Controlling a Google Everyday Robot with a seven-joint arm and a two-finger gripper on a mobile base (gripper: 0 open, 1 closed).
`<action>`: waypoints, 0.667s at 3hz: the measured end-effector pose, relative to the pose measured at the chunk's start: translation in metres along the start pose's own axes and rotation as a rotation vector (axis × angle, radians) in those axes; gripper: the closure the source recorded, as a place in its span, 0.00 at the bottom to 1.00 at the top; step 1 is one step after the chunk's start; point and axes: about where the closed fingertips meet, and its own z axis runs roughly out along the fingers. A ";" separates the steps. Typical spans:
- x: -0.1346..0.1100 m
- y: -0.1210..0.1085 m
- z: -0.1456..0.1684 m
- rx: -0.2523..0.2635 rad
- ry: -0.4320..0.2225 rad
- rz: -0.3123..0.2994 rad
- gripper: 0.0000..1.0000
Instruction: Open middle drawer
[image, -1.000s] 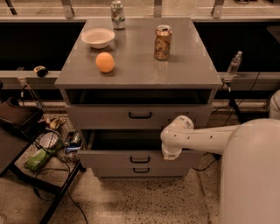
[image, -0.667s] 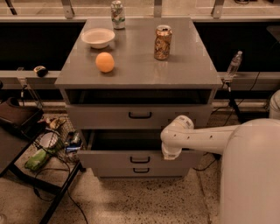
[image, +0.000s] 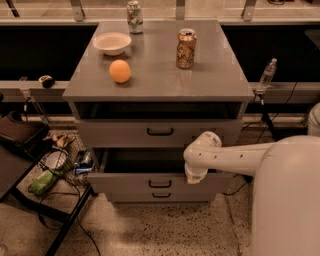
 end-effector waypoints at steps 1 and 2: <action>0.000 0.000 0.000 0.000 0.000 0.000 0.11; 0.000 0.000 0.000 0.000 0.000 0.000 0.00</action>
Offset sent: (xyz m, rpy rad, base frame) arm 0.0000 0.0000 0.0000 0.0000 0.0000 0.0000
